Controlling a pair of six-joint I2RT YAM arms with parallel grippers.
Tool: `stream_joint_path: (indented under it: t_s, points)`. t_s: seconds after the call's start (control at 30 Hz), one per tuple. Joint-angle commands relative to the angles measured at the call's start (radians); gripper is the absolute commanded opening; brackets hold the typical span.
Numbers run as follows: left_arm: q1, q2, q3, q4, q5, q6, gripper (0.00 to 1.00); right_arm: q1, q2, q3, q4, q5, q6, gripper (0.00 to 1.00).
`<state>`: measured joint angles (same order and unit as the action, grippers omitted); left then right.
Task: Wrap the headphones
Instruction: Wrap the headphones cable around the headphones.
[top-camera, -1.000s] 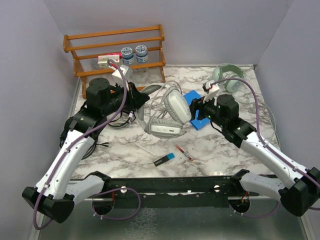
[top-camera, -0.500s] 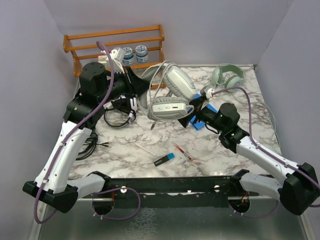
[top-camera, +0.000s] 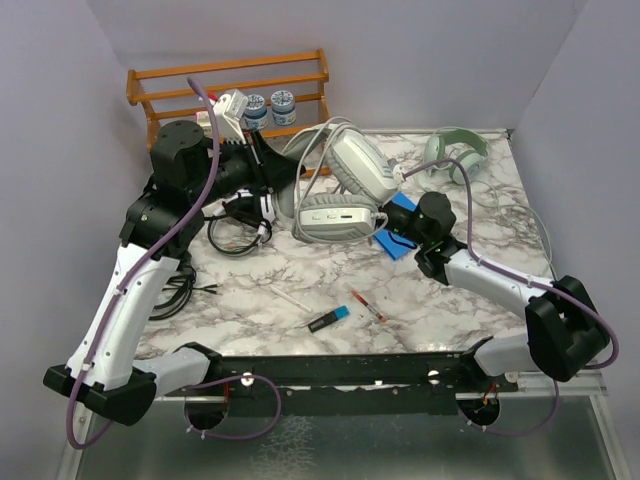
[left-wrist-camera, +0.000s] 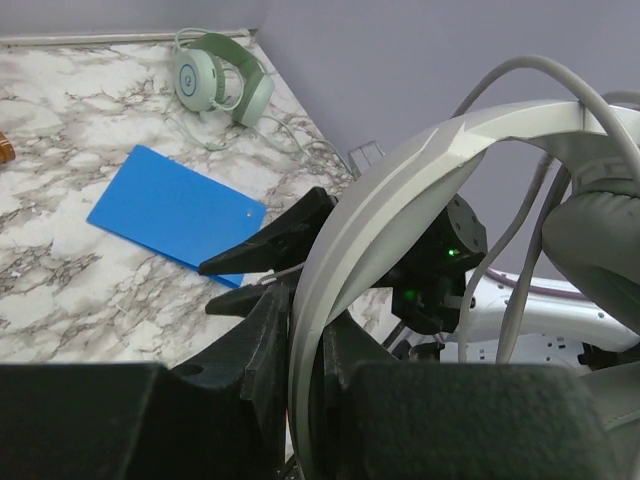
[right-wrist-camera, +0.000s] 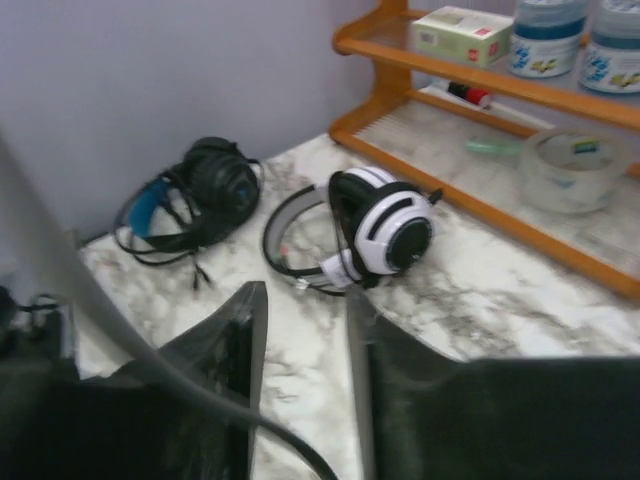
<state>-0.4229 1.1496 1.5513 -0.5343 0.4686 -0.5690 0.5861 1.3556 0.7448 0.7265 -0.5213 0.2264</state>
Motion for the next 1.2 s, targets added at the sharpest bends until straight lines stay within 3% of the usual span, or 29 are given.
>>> stream_joint_path:
  t_s: [0.0, 0.07, 0.1, 0.3, 0.37, 0.43, 0.6, 0.77, 1.0, 1.17]
  points:
    - [-0.001, -0.005, 0.07, 0.041, 0.046, -0.074, 0.0, -0.002, 0.03, 0.041, 0.075, 0.026, -0.002, 0.28]
    - [-0.001, -0.003, 0.081, 0.041, 0.037, -0.085, 0.0, -0.002, 0.025, 0.037, 0.078, 0.011, 0.007, 0.07]
    - [-0.001, -0.001, 0.087, 0.036, 0.018, -0.093, 0.0, -0.002, 0.021, 0.032, 0.082, -0.002, 0.011, 0.04]
    - [-0.001, 0.052, 0.166, -0.053, -0.118, -0.17, 0.0, -0.002, -0.01, -0.026, 0.096, -0.112, 0.06, 0.01]
    - [-0.001, 0.077, 0.188, -0.081, -0.142, -0.171, 0.0, -0.002, -0.061, -0.076, 0.107, -0.087, 0.074, 0.01]
    - [-0.001, 0.089, 0.194, -0.113, -0.149, -0.129, 0.0, -0.002, -0.131, -0.119, 0.074, 0.028, 0.08, 0.01]
    - [-0.001, 0.062, 0.144, -0.164, -0.241, -0.042, 0.0, -0.008, -0.258, -0.073, -0.203, 0.46, 0.013, 0.01]
    - [-0.001, 0.018, 0.113, -0.177, -0.305, -0.026, 0.0, -0.075, -0.254, 0.021, -0.375, 0.608, 0.052, 0.01]
    - [-0.001, 0.012, 0.13, -0.194, -0.326, -0.07, 0.0, -0.215, -0.163, -0.025, -0.393, 0.361, 0.225, 0.01]
    - [-0.001, 0.035, 0.155, -0.193, -0.361, -0.129, 0.0, -0.205, -0.091, -0.106, -0.215, -0.009, 0.277, 0.01]
